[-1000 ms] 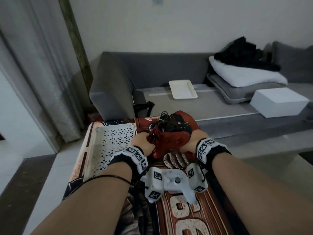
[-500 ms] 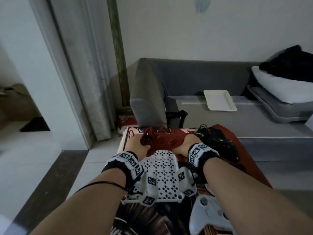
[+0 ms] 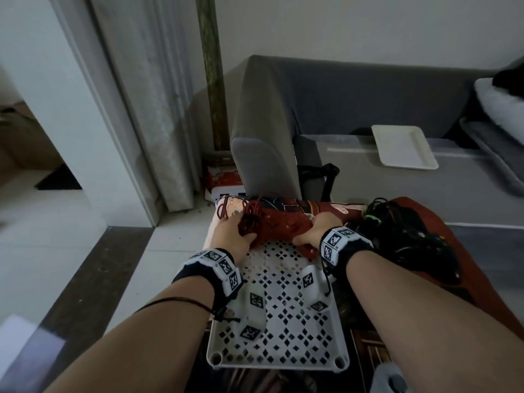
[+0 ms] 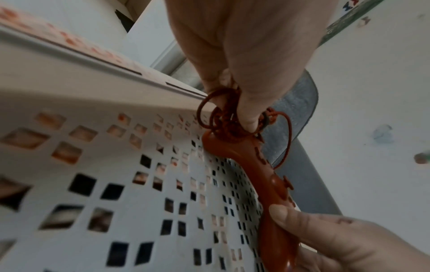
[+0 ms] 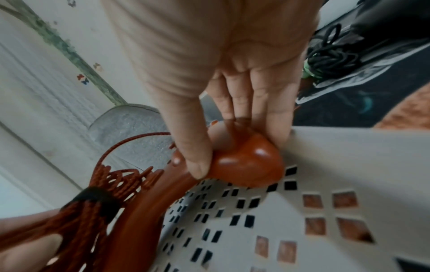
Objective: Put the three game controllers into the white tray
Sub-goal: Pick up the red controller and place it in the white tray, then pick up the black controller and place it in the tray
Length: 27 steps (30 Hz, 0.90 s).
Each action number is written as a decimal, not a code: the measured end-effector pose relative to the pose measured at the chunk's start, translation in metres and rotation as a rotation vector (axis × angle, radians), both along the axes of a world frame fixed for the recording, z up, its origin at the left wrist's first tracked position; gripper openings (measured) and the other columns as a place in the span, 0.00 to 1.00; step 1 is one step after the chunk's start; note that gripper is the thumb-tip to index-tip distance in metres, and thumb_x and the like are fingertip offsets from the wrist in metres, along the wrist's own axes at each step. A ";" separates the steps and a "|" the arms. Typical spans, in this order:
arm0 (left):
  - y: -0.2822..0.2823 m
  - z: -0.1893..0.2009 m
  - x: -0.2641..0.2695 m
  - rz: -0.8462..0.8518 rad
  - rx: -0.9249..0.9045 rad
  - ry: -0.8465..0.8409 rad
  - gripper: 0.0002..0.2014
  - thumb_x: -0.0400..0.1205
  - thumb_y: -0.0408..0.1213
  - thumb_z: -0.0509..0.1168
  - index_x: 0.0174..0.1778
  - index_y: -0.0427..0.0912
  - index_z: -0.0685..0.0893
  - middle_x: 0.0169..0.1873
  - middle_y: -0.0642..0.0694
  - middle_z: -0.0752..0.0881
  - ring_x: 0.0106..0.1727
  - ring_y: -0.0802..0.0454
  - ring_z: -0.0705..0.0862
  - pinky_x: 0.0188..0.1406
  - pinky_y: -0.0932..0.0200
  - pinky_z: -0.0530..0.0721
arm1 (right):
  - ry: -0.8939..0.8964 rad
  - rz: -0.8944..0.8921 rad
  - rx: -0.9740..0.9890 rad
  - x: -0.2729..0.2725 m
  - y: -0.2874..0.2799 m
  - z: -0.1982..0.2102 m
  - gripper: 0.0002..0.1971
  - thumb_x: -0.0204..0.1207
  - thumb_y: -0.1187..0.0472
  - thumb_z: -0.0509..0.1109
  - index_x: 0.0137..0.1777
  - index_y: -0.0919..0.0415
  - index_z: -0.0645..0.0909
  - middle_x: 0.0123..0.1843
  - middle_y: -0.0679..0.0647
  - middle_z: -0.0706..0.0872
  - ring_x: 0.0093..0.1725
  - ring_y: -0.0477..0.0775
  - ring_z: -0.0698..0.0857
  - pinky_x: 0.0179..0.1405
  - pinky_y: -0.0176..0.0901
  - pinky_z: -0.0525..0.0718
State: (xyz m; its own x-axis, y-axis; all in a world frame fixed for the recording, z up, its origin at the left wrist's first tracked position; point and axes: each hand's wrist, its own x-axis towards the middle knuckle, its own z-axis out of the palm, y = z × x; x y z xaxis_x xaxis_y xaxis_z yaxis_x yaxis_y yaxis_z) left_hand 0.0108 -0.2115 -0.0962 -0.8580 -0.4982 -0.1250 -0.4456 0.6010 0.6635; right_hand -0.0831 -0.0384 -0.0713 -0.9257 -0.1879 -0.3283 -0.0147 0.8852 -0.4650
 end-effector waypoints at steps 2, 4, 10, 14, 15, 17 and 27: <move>-0.001 -0.004 0.000 -0.005 -0.029 -0.007 0.33 0.79 0.47 0.68 0.80 0.46 0.68 0.74 0.41 0.77 0.73 0.42 0.76 0.74 0.51 0.75 | 0.045 -0.010 0.005 -0.001 0.000 -0.005 0.32 0.56 0.46 0.83 0.58 0.63 0.85 0.55 0.58 0.90 0.56 0.59 0.88 0.56 0.43 0.86; -0.003 -0.005 0.003 0.007 -0.066 -0.037 0.33 0.79 0.51 0.67 0.80 0.47 0.69 0.74 0.40 0.76 0.74 0.40 0.73 0.74 0.49 0.74 | 0.082 -0.002 0.013 0.001 -0.001 -0.009 0.32 0.60 0.47 0.82 0.62 0.62 0.83 0.59 0.57 0.88 0.59 0.59 0.87 0.56 0.43 0.83; 0.005 0.009 0.020 0.038 -0.106 -0.086 0.35 0.77 0.55 0.67 0.81 0.56 0.67 0.81 0.46 0.65 0.80 0.40 0.60 0.78 0.48 0.64 | 0.142 0.010 0.031 0.010 0.003 -0.011 0.27 0.68 0.49 0.77 0.65 0.59 0.81 0.63 0.58 0.87 0.63 0.62 0.85 0.61 0.47 0.81; 0.022 0.031 0.029 0.137 -0.123 -0.020 0.31 0.73 0.57 0.70 0.74 0.62 0.74 0.81 0.49 0.65 0.79 0.39 0.61 0.80 0.43 0.60 | 0.105 -0.102 -0.036 0.015 0.027 0.003 0.30 0.72 0.51 0.75 0.71 0.64 0.77 0.72 0.61 0.81 0.71 0.62 0.80 0.68 0.47 0.77; 0.029 0.038 0.029 0.164 -0.122 0.015 0.29 0.73 0.57 0.70 0.71 0.60 0.75 0.79 0.47 0.65 0.79 0.38 0.61 0.80 0.42 0.59 | 0.101 -0.122 -0.044 0.015 0.037 0.007 0.30 0.72 0.51 0.74 0.72 0.65 0.76 0.73 0.62 0.80 0.72 0.63 0.79 0.70 0.47 0.76; 0.047 0.051 0.028 0.204 -0.118 0.090 0.28 0.72 0.55 0.71 0.68 0.56 0.76 0.77 0.45 0.66 0.77 0.37 0.62 0.80 0.42 0.60 | 0.096 -0.145 -0.030 0.017 0.059 0.014 0.25 0.73 0.51 0.73 0.66 0.64 0.79 0.70 0.62 0.82 0.70 0.63 0.80 0.65 0.46 0.78; 0.174 0.068 -0.012 -0.020 -0.068 0.124 0.31 0.73 0.52 0.72 0.72 0.50 0.72 0.74 0.43 0.71 0.76 0.37 0.67 0.74 0.44 0.67 | 0.107 -0.318 0.009 0.012 0.189 0.022 0.10 0.72 0.56 0.71 0.44 0.64 0.81 0.46 0.62 0.85 0.57 0.64 0.87 0.47 0.40 0.79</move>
